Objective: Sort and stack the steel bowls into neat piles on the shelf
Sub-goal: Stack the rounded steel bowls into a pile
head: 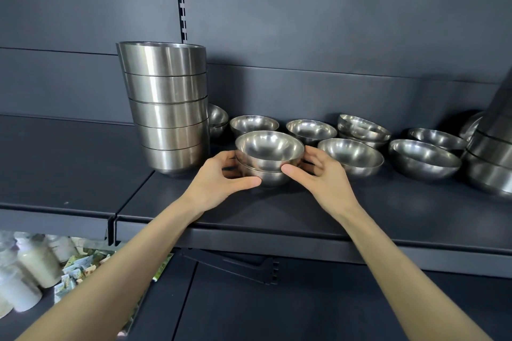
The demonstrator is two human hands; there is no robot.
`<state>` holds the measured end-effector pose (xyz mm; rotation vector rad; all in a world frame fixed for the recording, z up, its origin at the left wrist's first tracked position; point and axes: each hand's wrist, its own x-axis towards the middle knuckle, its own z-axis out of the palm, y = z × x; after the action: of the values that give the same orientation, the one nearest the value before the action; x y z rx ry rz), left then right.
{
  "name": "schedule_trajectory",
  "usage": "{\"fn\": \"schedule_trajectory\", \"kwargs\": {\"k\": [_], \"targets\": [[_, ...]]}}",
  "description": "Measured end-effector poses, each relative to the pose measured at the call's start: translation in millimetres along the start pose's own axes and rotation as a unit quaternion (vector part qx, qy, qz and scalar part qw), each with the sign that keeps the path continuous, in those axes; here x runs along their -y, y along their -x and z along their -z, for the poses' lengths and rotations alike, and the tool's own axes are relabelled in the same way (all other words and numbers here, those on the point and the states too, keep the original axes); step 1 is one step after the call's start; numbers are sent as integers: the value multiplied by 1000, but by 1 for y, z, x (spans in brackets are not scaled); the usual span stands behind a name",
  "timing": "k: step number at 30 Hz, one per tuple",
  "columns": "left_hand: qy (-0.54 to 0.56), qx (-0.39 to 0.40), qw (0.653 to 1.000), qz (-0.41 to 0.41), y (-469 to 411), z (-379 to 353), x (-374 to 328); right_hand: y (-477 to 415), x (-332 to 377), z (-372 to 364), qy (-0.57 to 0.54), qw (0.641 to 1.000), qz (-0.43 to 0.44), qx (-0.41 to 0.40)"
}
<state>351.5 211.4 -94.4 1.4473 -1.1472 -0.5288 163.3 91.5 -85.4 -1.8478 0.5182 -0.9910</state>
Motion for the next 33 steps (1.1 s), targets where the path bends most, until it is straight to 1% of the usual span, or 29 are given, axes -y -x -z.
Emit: {"fn": "schedule_trajectory", "kwargs": {"k": [6, 11, 14, 18, 22, 25, 28, 33], "targets": [[5, 4, 1000, -19, 3, -1, -8, 2, 3, 0, -11, 1000, 20, -10], [42, -19, 998, -41, 1, -7, -26, -4, 19, 14, -16, 999, 38, -22], [53, -23, 996, -64, -8, -18, -44, -11, 33, 35, -5, 998, 52, -39], [56, -9, 994, -88, -25, -46, -63, -17, 43, 70, 1, 997, 61, -54], [69, -10, 994, -86, -40, -83, -72, -20, 41, 109, -4, 995, 67, -68], [65, -14, 994, -84, -47, -112, -76, -22, 31, 137, 2, 996, 62, -62], [53, -32, 995, -79, -51, -136, -73, -25, 15, 158, 6, 997, 55, -50], [31, -95, 993, -56, -53, -157, -62, -32, -7, 172, -7, 999, 36, -19]]}}
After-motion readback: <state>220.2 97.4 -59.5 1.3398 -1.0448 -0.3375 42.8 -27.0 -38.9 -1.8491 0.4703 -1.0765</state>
